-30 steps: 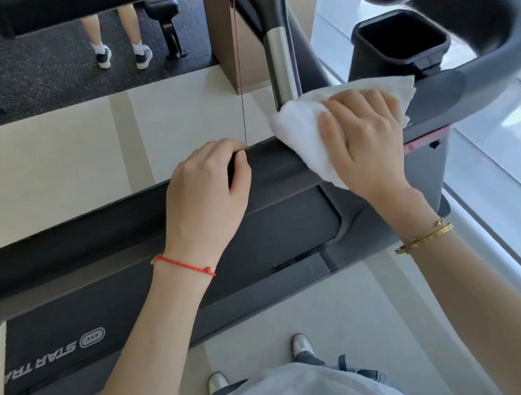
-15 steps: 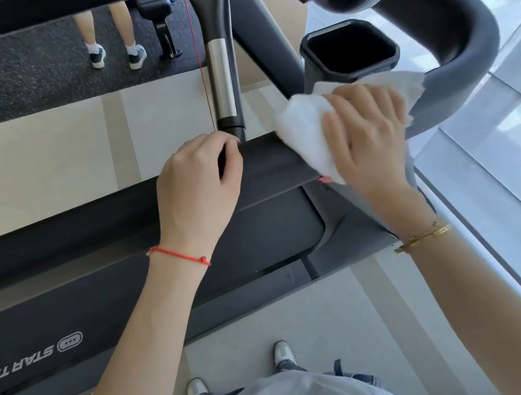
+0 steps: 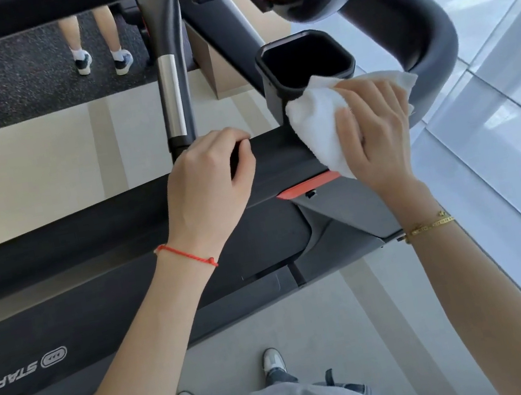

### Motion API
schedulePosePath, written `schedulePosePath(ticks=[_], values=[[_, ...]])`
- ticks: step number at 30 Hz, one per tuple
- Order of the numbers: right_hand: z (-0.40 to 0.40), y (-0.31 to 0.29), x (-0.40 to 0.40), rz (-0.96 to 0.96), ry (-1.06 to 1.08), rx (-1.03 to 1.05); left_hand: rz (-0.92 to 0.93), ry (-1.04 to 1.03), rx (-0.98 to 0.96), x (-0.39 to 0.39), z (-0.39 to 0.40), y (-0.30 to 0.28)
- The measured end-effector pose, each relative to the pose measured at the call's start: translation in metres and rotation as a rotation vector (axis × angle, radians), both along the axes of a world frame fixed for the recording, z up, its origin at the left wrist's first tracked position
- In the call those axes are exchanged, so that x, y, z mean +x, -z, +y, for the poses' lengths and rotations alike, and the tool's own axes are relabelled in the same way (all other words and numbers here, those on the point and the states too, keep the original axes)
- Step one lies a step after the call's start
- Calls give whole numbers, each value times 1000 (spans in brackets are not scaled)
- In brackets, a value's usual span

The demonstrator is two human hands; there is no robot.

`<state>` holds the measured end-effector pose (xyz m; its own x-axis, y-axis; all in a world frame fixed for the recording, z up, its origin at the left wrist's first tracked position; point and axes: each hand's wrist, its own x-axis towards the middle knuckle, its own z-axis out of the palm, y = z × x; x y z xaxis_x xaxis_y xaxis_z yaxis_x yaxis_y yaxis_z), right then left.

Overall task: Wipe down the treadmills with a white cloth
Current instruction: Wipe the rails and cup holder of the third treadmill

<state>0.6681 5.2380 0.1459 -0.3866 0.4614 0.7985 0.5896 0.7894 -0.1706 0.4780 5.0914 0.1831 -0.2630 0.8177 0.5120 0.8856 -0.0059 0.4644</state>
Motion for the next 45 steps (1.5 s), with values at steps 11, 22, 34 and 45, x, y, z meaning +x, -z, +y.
schedulePosePath(ticks=[11, 22, 34, 45], values=[[3, -12, 13, 126, 266, -118, 48, -33, -2, 0, 1, 5], [-39, -24, -31, -210, -6, -41, 19, -45, -6, -27, -31, 6], [-105, -23, -143, -286, -61, 10, 8, -204, -31, -107, -104, 14], [-171, -13, -221, -331, -166, 47, 87, -292, -56, -180, -174, 25]])
